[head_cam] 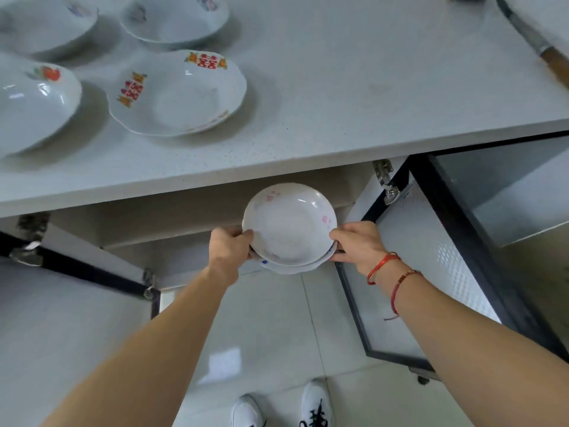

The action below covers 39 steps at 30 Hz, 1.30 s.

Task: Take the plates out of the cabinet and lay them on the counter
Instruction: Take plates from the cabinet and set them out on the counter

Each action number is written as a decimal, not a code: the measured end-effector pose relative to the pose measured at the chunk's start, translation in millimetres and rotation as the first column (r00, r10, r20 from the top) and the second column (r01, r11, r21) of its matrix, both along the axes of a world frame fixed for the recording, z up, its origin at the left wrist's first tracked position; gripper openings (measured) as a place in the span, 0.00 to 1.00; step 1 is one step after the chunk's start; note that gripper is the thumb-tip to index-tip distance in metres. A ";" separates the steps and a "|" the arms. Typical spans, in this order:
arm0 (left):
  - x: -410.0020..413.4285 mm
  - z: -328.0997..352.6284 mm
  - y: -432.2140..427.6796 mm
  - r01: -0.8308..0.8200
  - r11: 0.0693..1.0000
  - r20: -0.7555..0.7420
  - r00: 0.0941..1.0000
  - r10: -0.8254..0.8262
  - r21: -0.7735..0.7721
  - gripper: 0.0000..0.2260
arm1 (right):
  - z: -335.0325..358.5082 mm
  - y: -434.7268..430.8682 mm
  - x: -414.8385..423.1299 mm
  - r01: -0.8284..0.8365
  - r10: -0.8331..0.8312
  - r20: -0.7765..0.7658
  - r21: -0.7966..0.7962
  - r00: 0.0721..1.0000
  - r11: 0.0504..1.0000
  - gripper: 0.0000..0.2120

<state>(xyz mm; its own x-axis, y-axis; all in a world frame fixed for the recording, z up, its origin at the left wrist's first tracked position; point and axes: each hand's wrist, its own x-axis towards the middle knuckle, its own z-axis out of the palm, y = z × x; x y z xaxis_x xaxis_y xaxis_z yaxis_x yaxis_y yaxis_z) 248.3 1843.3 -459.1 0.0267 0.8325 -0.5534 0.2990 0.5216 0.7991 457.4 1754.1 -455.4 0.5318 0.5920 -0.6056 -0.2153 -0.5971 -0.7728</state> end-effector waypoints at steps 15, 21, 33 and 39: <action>-28.8 169.9 -72.5 0.013 1.000 -0.023 1.000 -0.014 -0.020 0.07 | 163.2 -71.2 -25.4 -0.067 0.067 0.013 -0.001 0.998 0.998 0.08; -38.3 222.9 -84.5 0.032 0.999 -0.008 0.999 -0.032 0.025 0.07 | 216.6 -85.9 -30.3 -0.082 0.081 0.017 0.057 0.997 0.995 0.07; -45.2 290.2 -91.9 0.015 0.990 0.086 0.996 -0.027 0.141 0.06 | 293.4 -84.4 -29.2 -0.095 0.095 0.009 0.165 0.995 0.982 0.11; -50.5 305.4 -90.1 0.006 0.988 0.109 0.994 -0.023 0.155 0.06 | 306.7 -79.2 -31.0 -0.127 0.124 0.024 0.187 0.992 0.974 0.13</action>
<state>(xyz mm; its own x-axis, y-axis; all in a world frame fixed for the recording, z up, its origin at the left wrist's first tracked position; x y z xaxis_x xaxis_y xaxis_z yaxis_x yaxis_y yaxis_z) 197.9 1753.3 -153.7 0.0928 0.9069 -0.4111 0.2116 0.3854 0.8981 426.5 1674.9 -148.7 0.4527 0.7568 -0.4715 -0.1378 -0.4630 -0.8756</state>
